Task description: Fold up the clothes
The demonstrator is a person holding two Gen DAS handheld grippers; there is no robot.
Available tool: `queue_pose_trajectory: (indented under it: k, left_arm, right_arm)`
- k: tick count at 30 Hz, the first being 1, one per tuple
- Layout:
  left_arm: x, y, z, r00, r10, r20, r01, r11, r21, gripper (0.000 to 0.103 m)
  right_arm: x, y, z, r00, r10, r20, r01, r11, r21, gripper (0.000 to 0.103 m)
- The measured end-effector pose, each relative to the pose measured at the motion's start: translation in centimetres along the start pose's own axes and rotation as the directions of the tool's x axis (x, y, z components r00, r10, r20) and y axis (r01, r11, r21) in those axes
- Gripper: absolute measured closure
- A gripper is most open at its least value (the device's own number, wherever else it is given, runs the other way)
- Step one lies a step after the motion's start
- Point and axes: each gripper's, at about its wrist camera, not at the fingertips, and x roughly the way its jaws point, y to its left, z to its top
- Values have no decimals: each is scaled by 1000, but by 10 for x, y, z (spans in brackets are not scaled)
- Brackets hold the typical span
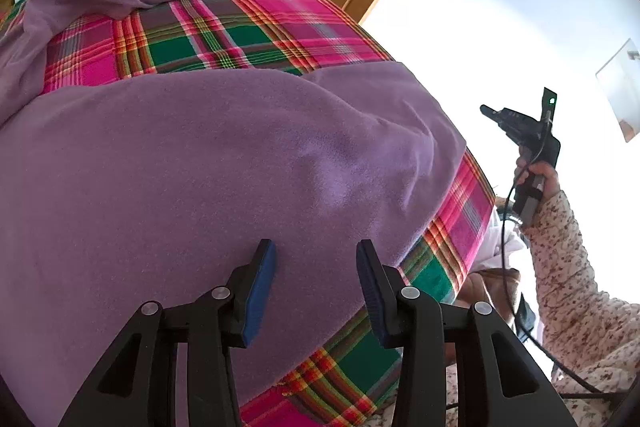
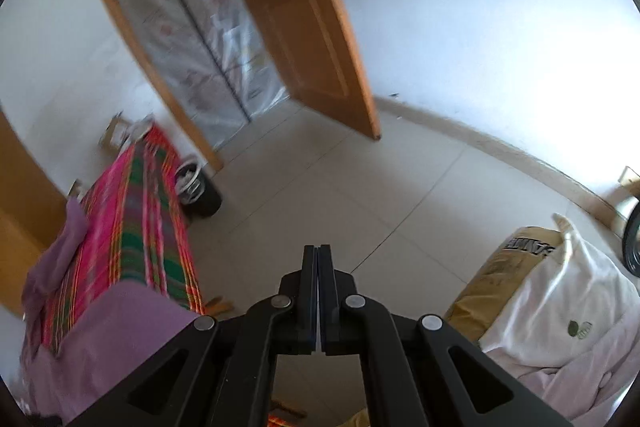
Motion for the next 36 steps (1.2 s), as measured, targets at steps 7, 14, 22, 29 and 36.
queue_pose_trajectory:
  k: [7,14,22,29,36]
  left_arm:
    - [0,-1,0,1000,-5,7,5,1000,-12,59]
    - [3,1,2,1000,-13,12,14,999,-31,59]
    - [2,4,4,999,-31,17,32,999,-42,59]
    - [2,5,2,999,-40,22,41,998,-46,59]
    - [2,6,2,999,-42,24,43,998,-48,59]
  right_arm:
    - [25,72,-5,969,228,-92,-236,968,-85,73]
    - [59,150,-21,935,264,-237,-318,919,-232,60]
    - [59,183,-39,952,191,-240,-270,895,-356,98]
    - [47,175,-29,977,164,-135,-199,928,-315,99]
    - [60,185,-33,986,73,-150,-123,925,-360,99]
